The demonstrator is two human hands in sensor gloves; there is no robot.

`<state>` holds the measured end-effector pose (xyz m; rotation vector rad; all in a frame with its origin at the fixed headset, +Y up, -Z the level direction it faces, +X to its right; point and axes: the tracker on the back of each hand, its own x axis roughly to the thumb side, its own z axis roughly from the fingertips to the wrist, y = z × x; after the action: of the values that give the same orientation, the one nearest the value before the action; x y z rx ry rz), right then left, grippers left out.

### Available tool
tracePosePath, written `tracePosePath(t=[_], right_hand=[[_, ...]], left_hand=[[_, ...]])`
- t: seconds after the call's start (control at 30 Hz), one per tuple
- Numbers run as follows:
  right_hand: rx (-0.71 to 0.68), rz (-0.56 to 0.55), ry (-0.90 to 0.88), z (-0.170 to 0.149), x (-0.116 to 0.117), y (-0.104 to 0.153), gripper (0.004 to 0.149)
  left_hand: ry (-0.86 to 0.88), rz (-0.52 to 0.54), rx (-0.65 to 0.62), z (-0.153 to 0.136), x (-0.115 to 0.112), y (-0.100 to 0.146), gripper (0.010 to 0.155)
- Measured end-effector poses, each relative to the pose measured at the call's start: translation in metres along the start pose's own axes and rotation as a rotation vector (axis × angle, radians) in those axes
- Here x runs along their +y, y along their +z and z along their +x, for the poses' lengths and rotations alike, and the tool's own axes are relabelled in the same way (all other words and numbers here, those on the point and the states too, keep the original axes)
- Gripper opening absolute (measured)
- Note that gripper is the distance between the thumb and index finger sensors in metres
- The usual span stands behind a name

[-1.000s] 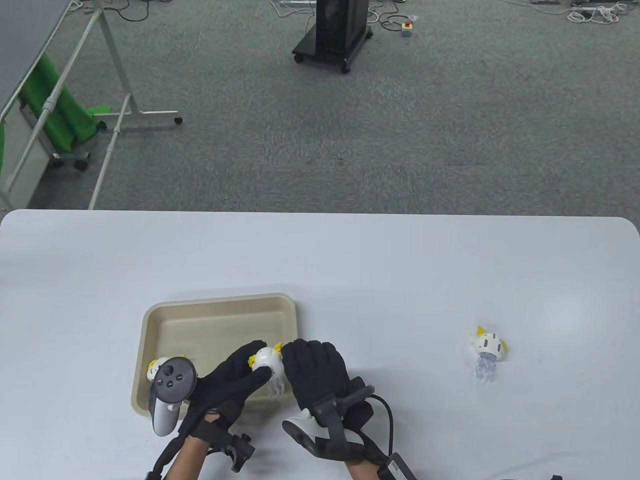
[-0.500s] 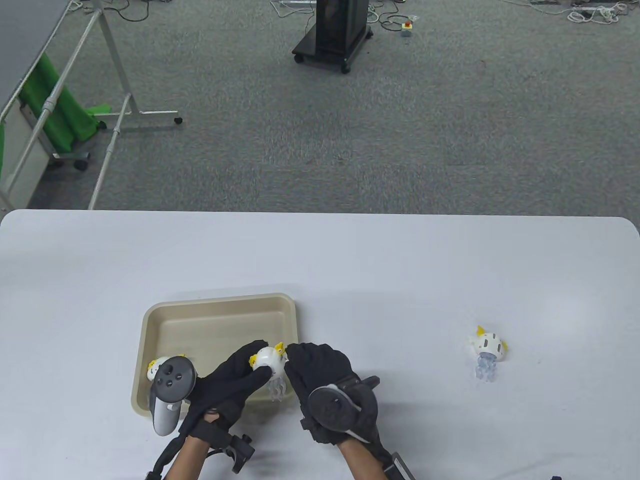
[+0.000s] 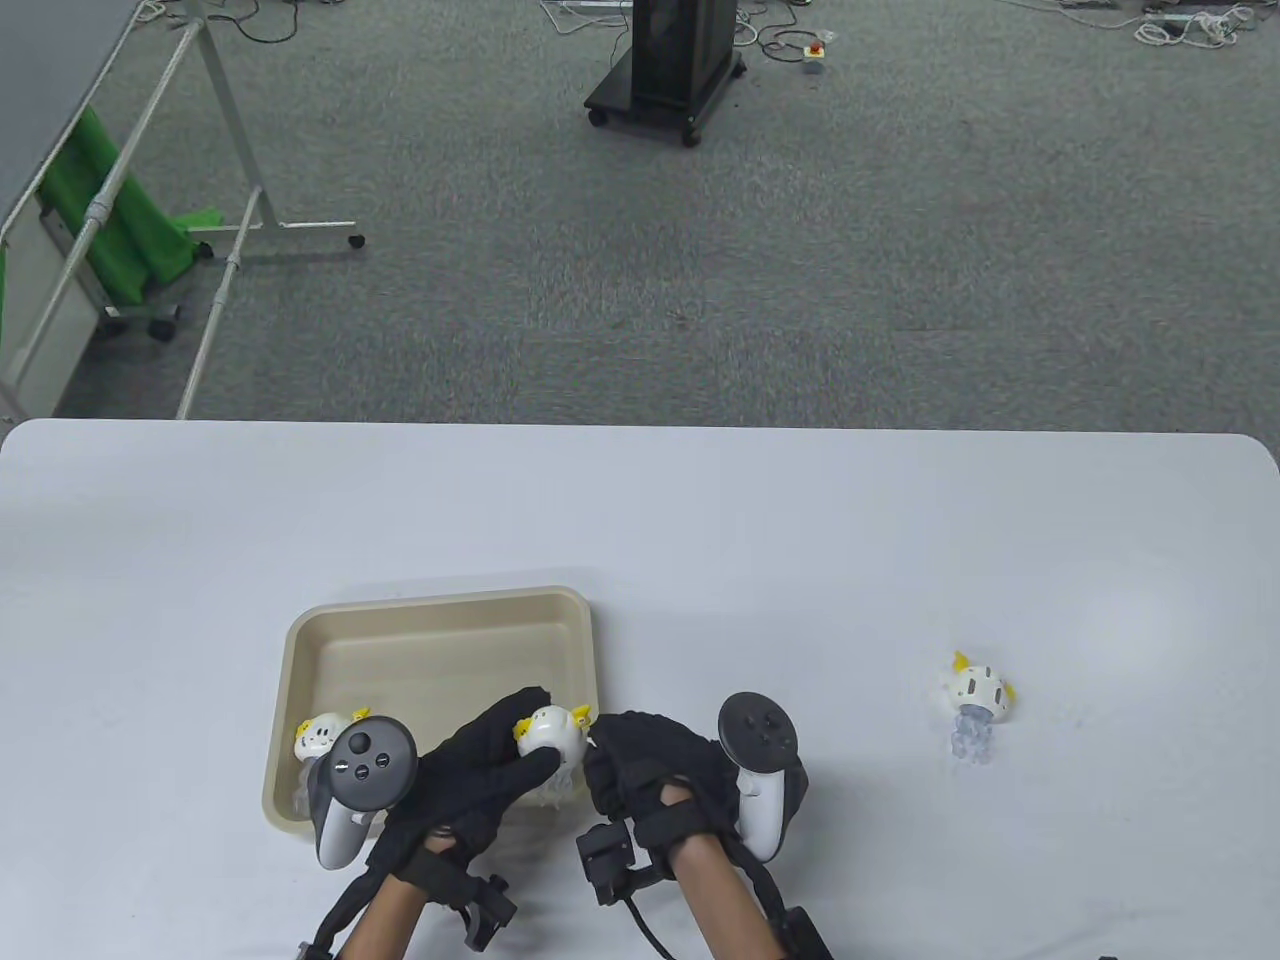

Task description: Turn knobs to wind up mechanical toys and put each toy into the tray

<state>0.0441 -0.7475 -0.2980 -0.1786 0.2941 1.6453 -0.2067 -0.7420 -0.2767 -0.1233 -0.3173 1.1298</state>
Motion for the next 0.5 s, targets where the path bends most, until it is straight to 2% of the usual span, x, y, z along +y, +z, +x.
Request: tracePosePath(t=[0.13,0.2,0.23,0.27,0.37,0.5], right_hand=[[-0.132,0.019,0.085,0.009,-0.001,0.004,0.041],[-0.301,-0.03,0.171,0.018,-0.002,0.009,0.048],[-0.412,-0.105,0.225,0.023,-0.002,0.014,0.052],[-0.516,-0.175,0.289,0.029,-0.001,0.02,0.054],[-0.737,-0.201,0.553,0.04,0.005,0.034,0.058],[-0.879,-0.284,0.893,0.042,0.024,0.049,0.062]], left_hand=[[0.025,0.02,0.001,-0.001,0.004,0.001,0.074],[0.046,0.04,0.003,-0.002,0.007,0.002,0.074],[0.061,0.049,0.005,-0.003,0.009,0.002,0.074],[0.068,0.059,0.006,-0.004,0.011,0.003,0.074],[0.089,0.071,0.013,-0.007,0.013,0.003,0.074],[0.101,0.071,0.015,-0.008,0.014,0.003,0.074]])
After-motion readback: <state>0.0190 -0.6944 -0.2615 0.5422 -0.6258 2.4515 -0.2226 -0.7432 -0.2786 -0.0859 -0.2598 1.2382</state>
